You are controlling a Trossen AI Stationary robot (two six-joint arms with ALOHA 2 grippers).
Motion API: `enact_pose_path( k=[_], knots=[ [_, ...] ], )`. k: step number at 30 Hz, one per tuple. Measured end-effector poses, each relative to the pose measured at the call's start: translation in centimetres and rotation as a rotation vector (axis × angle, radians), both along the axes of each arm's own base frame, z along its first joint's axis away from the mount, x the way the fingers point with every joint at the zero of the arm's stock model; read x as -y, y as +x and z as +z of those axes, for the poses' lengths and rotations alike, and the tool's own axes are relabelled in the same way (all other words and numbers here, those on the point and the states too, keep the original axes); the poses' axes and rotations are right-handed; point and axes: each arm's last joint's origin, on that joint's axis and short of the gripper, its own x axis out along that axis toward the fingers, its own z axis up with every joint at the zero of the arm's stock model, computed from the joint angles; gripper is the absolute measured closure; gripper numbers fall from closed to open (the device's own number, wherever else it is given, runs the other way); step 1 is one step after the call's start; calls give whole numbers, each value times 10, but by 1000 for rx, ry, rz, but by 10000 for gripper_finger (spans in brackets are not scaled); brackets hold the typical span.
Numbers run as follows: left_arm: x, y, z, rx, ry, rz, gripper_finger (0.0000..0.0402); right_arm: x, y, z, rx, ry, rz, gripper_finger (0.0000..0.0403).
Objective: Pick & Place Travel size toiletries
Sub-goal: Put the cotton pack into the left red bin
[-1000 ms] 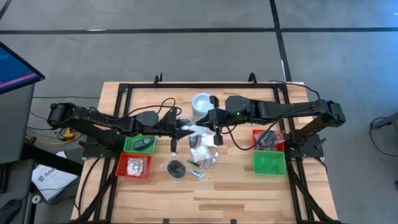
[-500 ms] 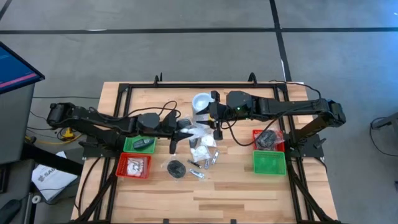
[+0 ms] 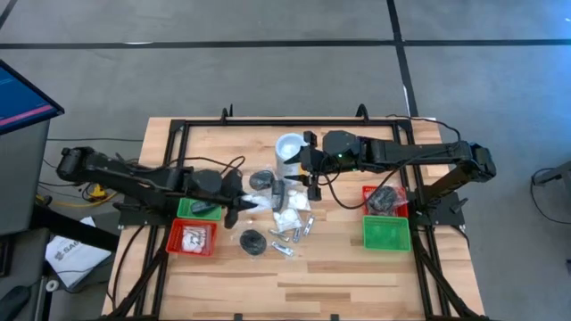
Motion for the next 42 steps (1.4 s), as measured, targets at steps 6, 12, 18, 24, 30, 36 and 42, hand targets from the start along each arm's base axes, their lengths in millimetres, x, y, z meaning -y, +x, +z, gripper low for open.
enact_pose_path(
  k=[6, 12, 18, 24, 30, 36, 42],
  knots=[
    [5, -26, 1, -117, -114, 43, 354, 0, 0, -1, -8, 2, 0, 234],
    [11, -48, 1, -215, -218, 86, 354, 0, -1, -2, -18, 2, 0, 238],
    [16, -66, -1, -315, -306, 126, 353, 0, -1, -2, -22, 2, 0, 236],
    [23, -79, -5, -413, -361, 154, 353, 0, -1, -2, -22, 2, 0, 235],
    [30, -91, -10, -545, -393, 140, 353, 0, -1, -2, -22, 0, 1, 239],
    [37, -97, -11, -578, -393, 117, 353, 0, -1, -2, -22, 0, 1, 236],
    [43, -107, -15, -676, -411, 138, 353, 0, -1, -2, -23, 1, 1, 239]
  ],
)
